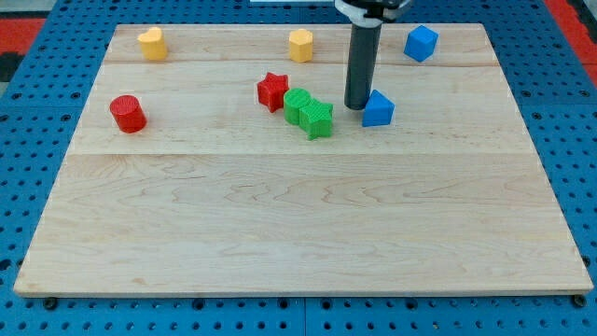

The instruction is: Move red star on right side of red circle

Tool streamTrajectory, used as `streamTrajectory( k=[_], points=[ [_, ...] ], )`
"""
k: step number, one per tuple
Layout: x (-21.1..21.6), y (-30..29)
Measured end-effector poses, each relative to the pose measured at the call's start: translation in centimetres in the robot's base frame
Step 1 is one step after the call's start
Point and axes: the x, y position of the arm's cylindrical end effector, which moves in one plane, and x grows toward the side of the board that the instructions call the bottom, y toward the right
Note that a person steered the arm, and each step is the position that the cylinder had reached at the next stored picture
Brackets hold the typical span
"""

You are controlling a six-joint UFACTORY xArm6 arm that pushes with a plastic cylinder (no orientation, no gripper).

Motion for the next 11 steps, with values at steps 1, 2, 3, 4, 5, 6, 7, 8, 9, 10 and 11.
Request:
streamTrajectory(
  k=[1, 2, 3, 4, 5, 6, 7, 8, 9, 10, 11],
  points=[
    [1.2, 2.9],
    [2.4, 6.1],
    [3.0, 8.4],
    [2.9, 7.8],
    [1.6, 6.1],
    [-0.2, 6.1],
    [-1.6, 6.1],
    [-1.6, 2.8],
    [-2.3, -0.9],
    [-4.3, -1.8],
    [-4.3, -6.0]
  ],
)
